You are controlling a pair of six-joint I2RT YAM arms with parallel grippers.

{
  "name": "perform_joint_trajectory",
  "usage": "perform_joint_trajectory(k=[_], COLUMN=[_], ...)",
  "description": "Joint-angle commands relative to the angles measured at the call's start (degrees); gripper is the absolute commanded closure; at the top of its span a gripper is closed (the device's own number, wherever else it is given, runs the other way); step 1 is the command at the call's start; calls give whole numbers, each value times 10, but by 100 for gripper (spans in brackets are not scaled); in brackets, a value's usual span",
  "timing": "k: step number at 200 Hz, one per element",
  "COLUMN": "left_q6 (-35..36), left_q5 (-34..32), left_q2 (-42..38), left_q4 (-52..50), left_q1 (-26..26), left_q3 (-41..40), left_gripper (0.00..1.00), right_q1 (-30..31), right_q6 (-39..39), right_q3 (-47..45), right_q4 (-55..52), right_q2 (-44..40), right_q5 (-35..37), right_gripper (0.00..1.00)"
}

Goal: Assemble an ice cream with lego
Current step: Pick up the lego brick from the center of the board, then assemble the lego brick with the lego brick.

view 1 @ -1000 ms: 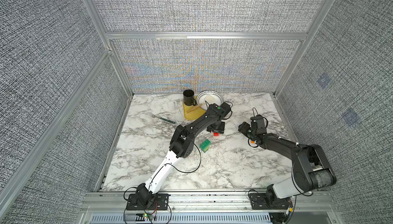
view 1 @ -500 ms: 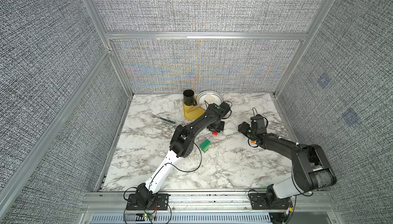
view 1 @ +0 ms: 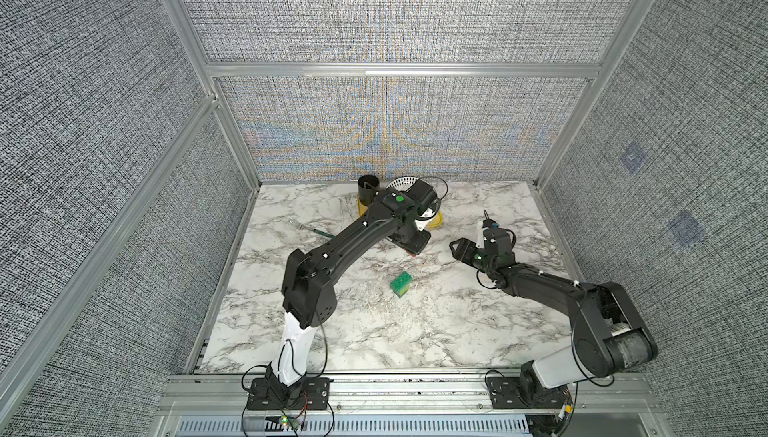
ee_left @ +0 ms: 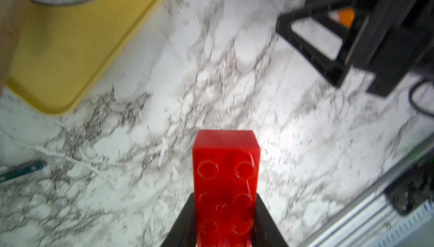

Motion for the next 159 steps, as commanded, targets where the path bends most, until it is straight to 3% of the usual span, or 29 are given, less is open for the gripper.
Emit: perform_joint_trajectory(k=[1,35,64,159], left_q6=[74,85,86,55], left_q5=[19,25,21,-25], left_q2=[-70,-128,-105,-13], left_q4=[6,38,38,6], left_q1=[0,0,-5,-16], left_q3=[-97,-197,-192,-126], left_gripper=[98,98,98,98], right_q1=[15,19,21,42], right_q6=[-34,-19,-17,-17], right_q3=[20,26,22,63], right_q4=[31,75,95,90], right_q2=[21,64,59,93], right_q5=[-47,-139,-158,-263], right_gripper=[21,17,1,3])
